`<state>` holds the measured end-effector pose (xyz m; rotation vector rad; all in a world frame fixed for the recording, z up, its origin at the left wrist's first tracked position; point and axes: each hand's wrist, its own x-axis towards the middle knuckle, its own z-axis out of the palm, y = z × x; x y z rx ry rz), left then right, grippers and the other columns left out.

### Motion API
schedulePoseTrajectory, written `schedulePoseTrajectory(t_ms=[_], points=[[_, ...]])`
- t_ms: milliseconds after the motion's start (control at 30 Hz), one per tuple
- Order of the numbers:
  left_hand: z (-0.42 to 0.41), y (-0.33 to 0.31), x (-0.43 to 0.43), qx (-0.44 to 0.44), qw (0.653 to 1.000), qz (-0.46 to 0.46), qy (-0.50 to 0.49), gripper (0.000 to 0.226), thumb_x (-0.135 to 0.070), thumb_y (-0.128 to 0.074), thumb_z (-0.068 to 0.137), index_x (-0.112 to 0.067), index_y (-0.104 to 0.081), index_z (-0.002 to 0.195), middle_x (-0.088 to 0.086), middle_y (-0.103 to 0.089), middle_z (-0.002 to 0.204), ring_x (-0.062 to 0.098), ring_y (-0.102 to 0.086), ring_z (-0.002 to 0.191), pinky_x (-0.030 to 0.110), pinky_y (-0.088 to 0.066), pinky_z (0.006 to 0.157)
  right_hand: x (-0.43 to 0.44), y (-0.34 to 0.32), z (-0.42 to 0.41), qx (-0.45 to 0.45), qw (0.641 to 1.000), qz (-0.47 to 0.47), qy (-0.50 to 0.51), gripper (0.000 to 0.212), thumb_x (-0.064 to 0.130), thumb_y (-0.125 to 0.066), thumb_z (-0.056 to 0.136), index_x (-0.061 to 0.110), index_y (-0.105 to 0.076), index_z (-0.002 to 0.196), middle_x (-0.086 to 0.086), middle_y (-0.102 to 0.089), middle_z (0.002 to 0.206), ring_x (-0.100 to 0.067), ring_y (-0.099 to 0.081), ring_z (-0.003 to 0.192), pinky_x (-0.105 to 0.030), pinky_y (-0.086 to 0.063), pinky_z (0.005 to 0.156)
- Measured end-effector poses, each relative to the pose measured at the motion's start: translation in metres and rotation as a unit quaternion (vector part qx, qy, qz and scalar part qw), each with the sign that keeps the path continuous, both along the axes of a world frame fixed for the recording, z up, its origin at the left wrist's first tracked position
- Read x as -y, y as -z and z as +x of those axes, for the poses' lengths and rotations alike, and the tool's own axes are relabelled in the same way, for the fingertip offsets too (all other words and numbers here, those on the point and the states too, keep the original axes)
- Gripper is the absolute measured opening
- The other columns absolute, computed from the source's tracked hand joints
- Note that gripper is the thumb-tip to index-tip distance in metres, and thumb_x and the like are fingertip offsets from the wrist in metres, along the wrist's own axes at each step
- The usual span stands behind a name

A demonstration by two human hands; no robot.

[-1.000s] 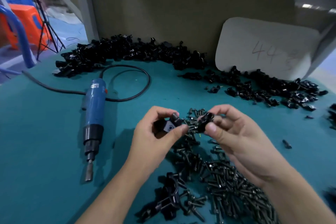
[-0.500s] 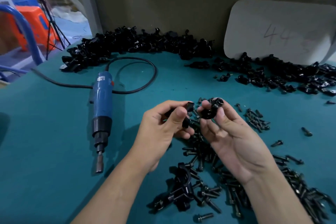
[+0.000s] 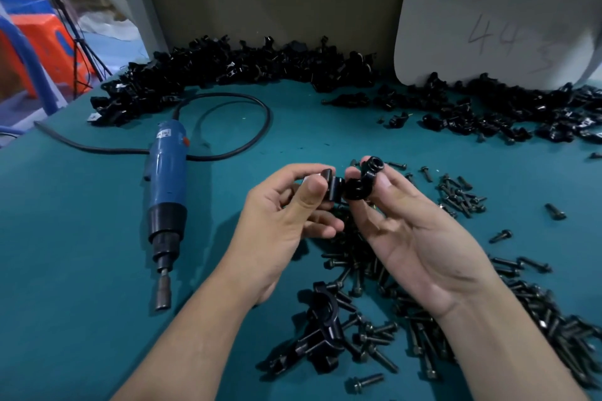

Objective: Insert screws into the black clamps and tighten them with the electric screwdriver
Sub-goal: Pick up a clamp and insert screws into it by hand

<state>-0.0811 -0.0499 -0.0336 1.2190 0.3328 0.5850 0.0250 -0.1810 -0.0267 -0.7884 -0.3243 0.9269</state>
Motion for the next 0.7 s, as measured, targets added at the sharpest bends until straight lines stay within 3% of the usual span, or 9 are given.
schedulePoseTrajectory(t_ms=[167,333,500,633,700], points=[[-0.0013,0.0021,-0.0018,0.014,0.999,0.002,0.040,0.042,-0.037,-0.079,0.068,-0.027,-0.079,0.108,0.008,-0.075,0.092,0.021,-0.075,0.074,0.021,-0.060,0.070,-0.0015,-0.0013,-0.0028,0.035,0.999,-0.028,0.024,0.031,0.015,-0.073,0.081,0.015,-0.077,0.112,-0.009,-0.070,0.117,-0.017,-0.060,0.097,-0.024,-0.055,0.086],[-0.0025,0.0044,0.0011,0.036,0.997,0.046,0.049,0.037,-0.019,-0.073,0.085,-0.025,-0.075,0.122,0.006,-0.076,0.107,0.022,-0.074,0.086,0.025,-0.060,0.075,-0.0021,-0.0018,-0.0060,0.064,0.997,-0.027,0.028,0.028,0.012,-0.070,0.080,0.016,-0.081,0.106,-0.010,-0.075,0.107,-0.019,-0.074,0.097,-0.027,-0.059,0.082],[-0.0023,0.0051,0.0055,0.028,0.987,0.158,0.002,0.031,-0.023,-0.073,0.093,-0.027,-0.074,0.123,-0.005,-0.074,0.101,0.015,-0.072,0.086,0.026,-0.059,0.074,-0.0026,-0.0002,-0.0065,0.073,0.996,-0.036,0.040,0.029,0.015,-0.069,0.083,0.016,-0.080,0.111,-0.007,-0.076,0.105,-0.014,-0.073,0.096,-0.024,-0.058,0.082],[-0.0021,0.0085,0.0061,0.002,0.960,0.271,-0.068,0.031,-0.040,-0.077,0.088,-0.034,-0.074,0.119,-0.009,-0.066,0.114,0.023,-0.068,0.109,0.044,-0.060,0.090,-0.0036,-0.0001,-0.0082,0.072,0.996,-0.041,0.038,0.028,0.017,-0.066,0.087,0.017,-0.079,0.112,-0.005,-0.076,0.103,-0.012,-0.074,0.091,-0.023,-0.058,0.078],[-0.0020,0.0098,0.0070,0.015,0.939,0.332,-0.094,0.028,-0.037,-0.076,0.092,-0.035,-0.072,0.120,-0.013,-0.065,0.117,0.020,-0.065,0.118,0.038,-0.056,0.097,-0.0039,0.0000,-0.0084,0.074,0.996,-0.047,0.034,0.028,0.019,-0.067,0.086,0.018,-0.079,0.112,-0.004,-0.077,0.102,-0.012,-0.073,0.090,-0.022,-0.058,0.078]])
